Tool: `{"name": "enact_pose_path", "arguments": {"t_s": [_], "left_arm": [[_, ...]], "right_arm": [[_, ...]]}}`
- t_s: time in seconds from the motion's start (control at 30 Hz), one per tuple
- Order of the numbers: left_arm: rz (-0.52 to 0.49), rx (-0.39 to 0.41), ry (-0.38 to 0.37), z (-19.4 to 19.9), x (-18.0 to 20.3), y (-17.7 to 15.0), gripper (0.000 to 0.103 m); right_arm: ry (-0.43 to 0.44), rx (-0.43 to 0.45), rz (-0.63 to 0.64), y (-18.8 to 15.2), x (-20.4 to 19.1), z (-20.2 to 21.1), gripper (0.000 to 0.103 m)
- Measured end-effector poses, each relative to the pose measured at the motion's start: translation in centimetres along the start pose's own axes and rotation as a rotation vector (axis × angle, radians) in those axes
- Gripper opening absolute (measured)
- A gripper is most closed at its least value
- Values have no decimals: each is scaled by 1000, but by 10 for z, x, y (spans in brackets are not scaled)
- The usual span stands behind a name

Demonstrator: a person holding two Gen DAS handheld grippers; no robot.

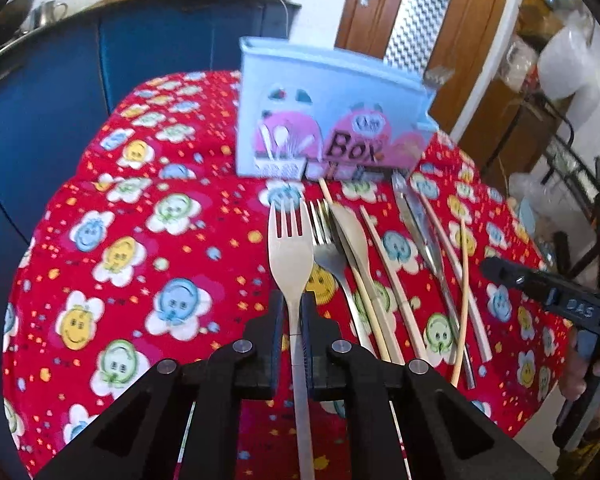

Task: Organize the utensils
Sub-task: 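Grasp a wooden fork with the left tool while the right tool reaches for a chopstick, then lift the wooden fork with the left tool while the right tool lifts a wooden chopstick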

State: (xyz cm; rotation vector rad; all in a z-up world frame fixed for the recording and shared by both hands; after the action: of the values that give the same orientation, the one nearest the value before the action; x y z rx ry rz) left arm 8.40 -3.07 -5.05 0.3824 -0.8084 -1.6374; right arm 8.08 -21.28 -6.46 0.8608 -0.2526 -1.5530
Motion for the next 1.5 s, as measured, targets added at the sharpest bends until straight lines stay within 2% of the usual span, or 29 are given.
{"name": "enact_pose_path", "arguments": {"t_s": [0.2, 0.37, 0.5, 0.57, 0.67, 0.77, 0.97, 1.13, 1.27, 1.5], "left_arm": [[14, 106, 2, 14, -10, 13, 8], [13, 144, -10, 17, -10, 18, 8], [18, 168, -20, 19, -10, 22, 8], [24, 180, -33, 20, -9, 25, 8], [23, 203, -45, 23, -6, 28, 8], [23, 220, -58, 26, -4, 30, 8], [37, 250, -68, 32, -1, 37, 8], [49, 284, -72, 37, 1, 44, 8], [41, 323, -57, 40, 5, 50, 8], [20, 382, -23, 43, 9, 59, 8]], "right_arm": [[-25, -64, -82, 14, 5, -15, 31], [-21, -117, -173, 22, 12, -28, 31], [-41, -142, -176, 28, 12, -33, 30], [-57, -158, -185, 30, 13, -35, 26], [-81, -154, -188, 33, 18, -38, 10], [-71, -139, -207, 34, 22, -37, 7], [49, -60, -255, 32, 23, -24, 6], [123, 69, -194, 43, 9, 2, 6], [117, 214, -63, 53, -8, 25, 6], [46, 382, 115, 61, -29, 48, 6]]}}
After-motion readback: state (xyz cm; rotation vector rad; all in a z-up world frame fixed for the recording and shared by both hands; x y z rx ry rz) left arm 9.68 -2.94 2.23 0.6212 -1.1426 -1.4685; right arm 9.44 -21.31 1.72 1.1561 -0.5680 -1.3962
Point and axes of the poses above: each gripper's, at about its wrist camera, not at the fingertips, and z roughly against the way its jaws point, x to its right, y to its top, the point moved 6 cm from there along -z, roughly the way its jaws point, and after that the axes turned 5 degrees about x, right-handed, at the moved point
